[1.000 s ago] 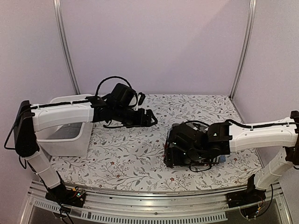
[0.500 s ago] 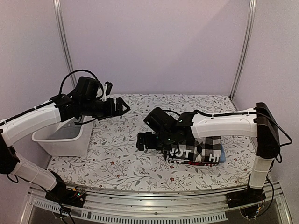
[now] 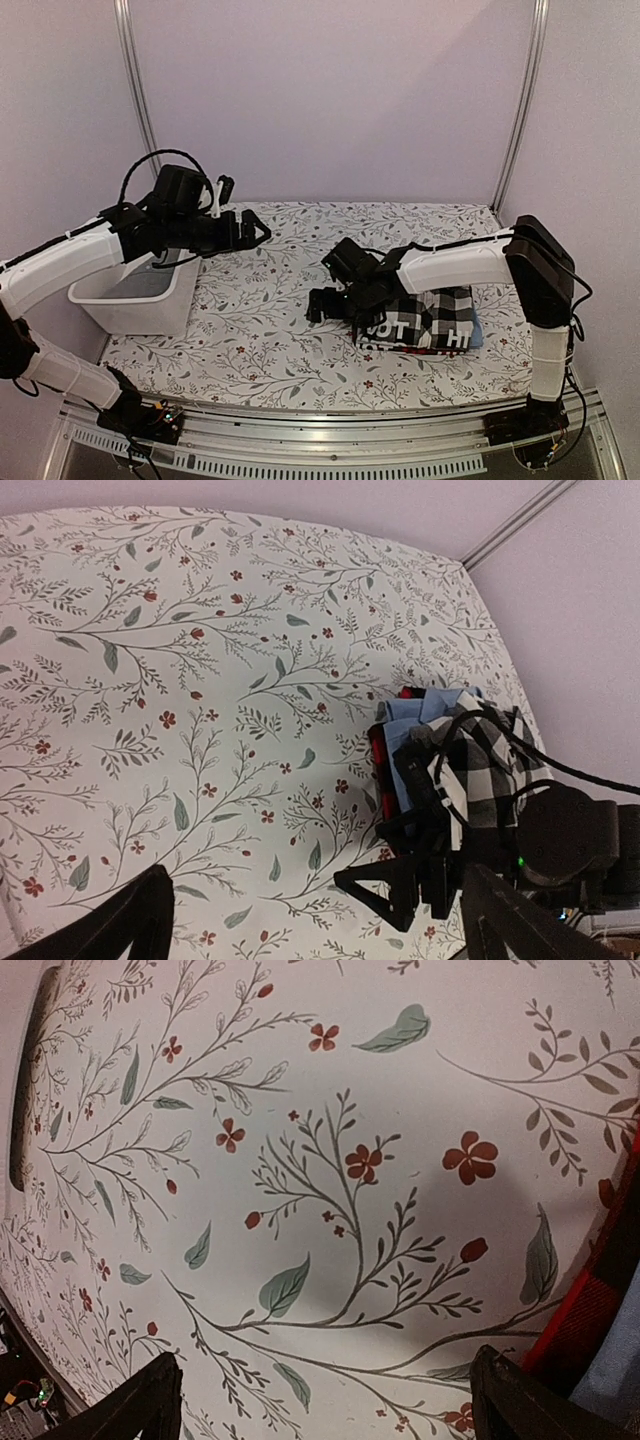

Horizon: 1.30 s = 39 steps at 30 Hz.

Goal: Fold and stack the long sleeve shirts
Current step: Move the square-folded shirt to the corner of the board.

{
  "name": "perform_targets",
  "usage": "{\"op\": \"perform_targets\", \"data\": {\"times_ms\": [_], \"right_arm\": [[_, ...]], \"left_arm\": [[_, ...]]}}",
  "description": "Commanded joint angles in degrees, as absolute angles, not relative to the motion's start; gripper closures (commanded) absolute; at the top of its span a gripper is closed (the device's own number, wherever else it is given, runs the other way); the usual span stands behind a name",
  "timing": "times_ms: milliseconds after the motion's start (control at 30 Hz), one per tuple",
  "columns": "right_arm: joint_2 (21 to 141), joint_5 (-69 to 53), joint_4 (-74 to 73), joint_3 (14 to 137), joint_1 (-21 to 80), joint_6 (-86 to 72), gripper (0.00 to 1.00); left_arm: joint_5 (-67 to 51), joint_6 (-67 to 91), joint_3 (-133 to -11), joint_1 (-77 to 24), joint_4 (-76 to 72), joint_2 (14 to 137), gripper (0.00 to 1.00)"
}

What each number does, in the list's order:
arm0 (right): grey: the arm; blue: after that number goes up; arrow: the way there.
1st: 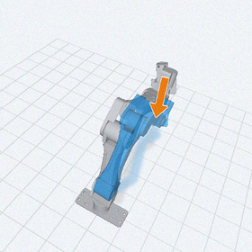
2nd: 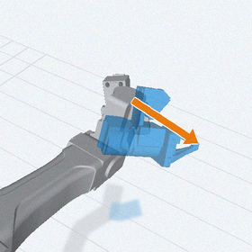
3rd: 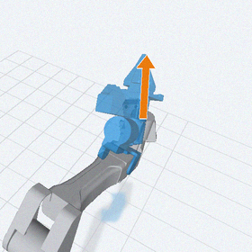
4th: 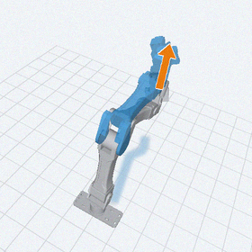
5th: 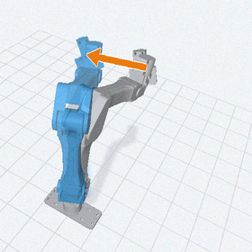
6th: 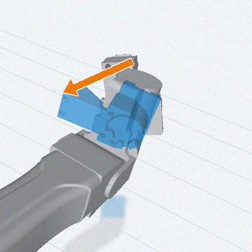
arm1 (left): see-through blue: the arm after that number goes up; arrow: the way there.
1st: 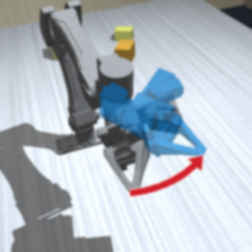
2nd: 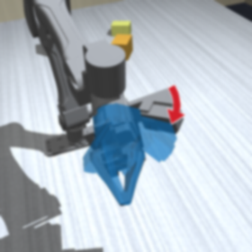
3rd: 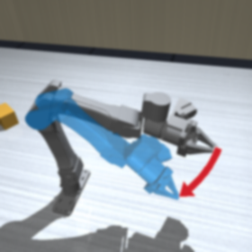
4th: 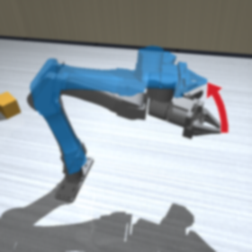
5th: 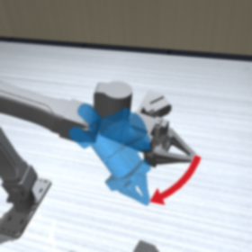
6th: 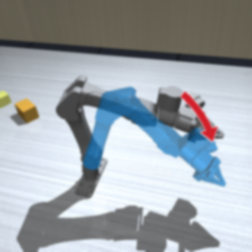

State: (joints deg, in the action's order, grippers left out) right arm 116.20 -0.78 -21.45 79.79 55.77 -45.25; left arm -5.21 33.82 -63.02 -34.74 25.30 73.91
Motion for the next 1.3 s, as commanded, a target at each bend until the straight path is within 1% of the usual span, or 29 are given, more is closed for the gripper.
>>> {"op": "perform_targets", "data": {"times_ms": [0, 267, 433, 900, 1100, 1267], "right_arm": [[117.12, -2.74, -19.55, 75.82, 54.73, -45.24, 0.01], [112.64, -2.70, -16.15, 65.65, 50.99, -45.91, 0.01], [109.75, -2.96, -15.12, 60.26, 47.04, -43.14, 0.01], [100.77, -5.26, -14.85, 50.87, 34.33, -34.91, 0.01], [96.56, -6.30, -14.94, 46.35, 31.07, -33.49, 0.01], [93.61, -5.43, -15.84, 44.01, 30.24, -33.56, 0.01]], "left_arm": [[-6.42, 32.96, -63.08, -33.95, 25.40, 74.69, 0.00], [-7.24, 33.48, -62.94, -33.93, 24.81, 75.39, 0.00], [-7.73, 33.70, -63.17, -33.99, 24.74, 75.83, 0.00], [-7.92, 34.22, -63.46, -33.93, 24.98, 76.03, 0.00], [-8.44, 34.35, -64.14, -33.97, 24.88, 76.70, 0.00], [-8.61, 34.44, -64.16, -34.06, 24.88, 77.04, 0.00]]}}
